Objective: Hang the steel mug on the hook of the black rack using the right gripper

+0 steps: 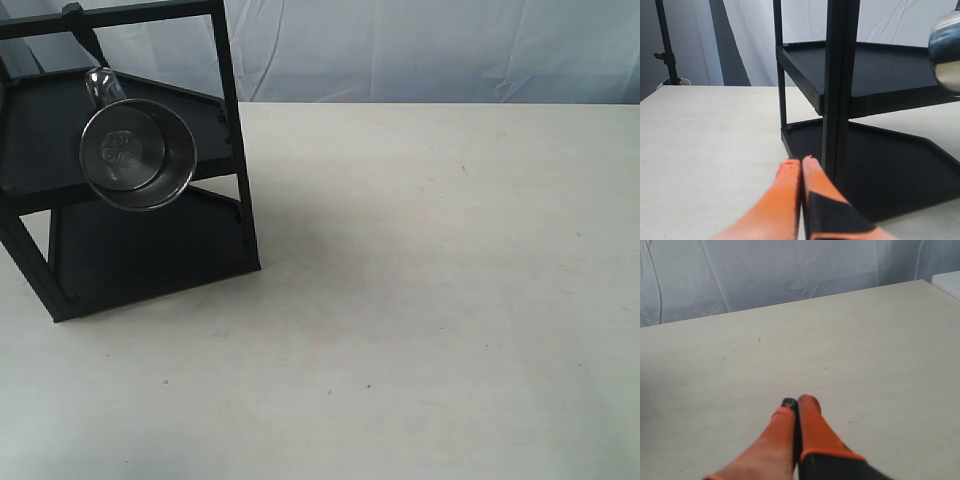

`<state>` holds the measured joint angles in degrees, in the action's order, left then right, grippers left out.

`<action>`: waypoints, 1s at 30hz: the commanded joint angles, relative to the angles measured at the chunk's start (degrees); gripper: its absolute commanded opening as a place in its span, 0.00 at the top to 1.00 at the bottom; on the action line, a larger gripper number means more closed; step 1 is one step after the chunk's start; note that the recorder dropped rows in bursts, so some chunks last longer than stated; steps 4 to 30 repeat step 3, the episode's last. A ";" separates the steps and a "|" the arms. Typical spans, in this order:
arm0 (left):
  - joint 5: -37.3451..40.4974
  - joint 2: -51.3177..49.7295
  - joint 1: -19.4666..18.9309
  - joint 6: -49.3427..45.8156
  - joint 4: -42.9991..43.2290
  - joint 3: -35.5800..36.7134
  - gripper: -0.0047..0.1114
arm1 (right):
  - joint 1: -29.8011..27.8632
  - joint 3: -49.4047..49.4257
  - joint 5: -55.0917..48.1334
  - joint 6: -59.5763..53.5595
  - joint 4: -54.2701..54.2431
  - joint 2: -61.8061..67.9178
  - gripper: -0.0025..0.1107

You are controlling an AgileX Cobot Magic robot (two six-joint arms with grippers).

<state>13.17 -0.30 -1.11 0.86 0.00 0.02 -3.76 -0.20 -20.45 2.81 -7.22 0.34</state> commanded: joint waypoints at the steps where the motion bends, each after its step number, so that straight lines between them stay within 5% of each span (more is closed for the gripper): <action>1: 0.06 0.30 0.07 0.10 0.00 -0.02 0.95 | -0.19 0.20 0.19 -0.23 0.07 -0.34 0.98; 30: 0.06 0.30 0.07 0.10 0.00 -0.02 0.95 | -0.19 0.20 0.19 -0.23 0.07 -0.34 0.98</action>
